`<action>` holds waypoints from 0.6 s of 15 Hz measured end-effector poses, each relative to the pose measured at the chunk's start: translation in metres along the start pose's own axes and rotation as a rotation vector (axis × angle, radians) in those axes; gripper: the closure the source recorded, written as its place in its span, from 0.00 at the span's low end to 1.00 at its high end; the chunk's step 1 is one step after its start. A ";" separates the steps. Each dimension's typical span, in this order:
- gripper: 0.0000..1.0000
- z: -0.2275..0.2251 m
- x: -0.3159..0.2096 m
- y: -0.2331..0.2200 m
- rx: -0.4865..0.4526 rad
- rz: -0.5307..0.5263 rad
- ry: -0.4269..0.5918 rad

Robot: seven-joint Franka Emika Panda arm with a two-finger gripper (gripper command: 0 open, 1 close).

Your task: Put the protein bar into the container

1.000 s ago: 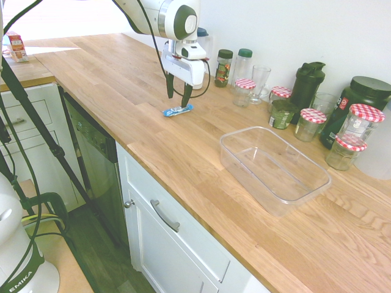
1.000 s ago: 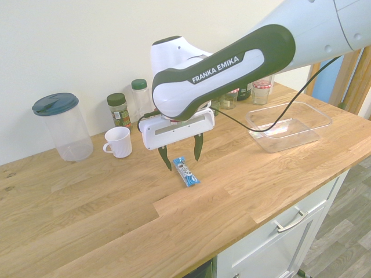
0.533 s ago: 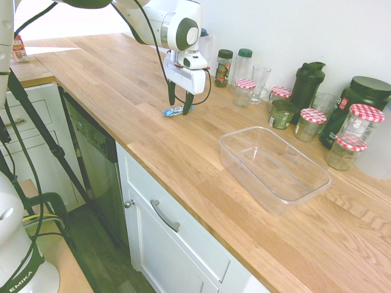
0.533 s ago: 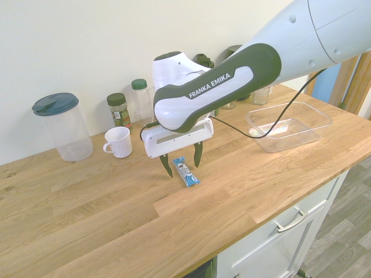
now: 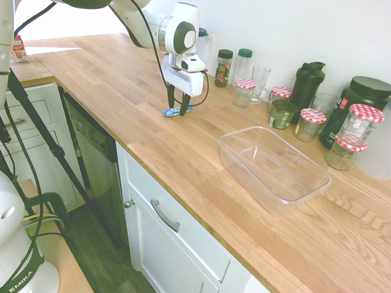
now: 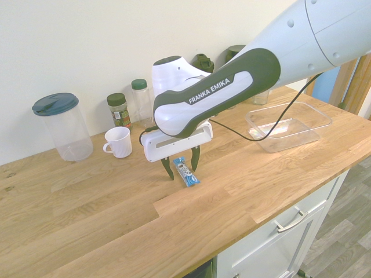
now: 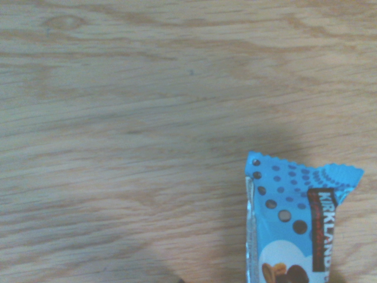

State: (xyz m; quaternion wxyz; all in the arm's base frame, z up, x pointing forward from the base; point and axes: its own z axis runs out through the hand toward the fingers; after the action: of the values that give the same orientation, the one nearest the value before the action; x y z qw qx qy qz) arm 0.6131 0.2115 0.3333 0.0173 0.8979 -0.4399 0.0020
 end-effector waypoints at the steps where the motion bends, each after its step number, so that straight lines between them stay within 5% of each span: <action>1: 1.00 0.000 0.000 0.000 0.001 -0.002 0.001; 9: 1.00 0.000 0.007 0.002 0.006 -0.004 0.007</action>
State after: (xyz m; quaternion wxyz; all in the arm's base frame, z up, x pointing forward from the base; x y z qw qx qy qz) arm 0.6159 0.2052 0.3331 0.0164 0.8988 -0.4380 0.0065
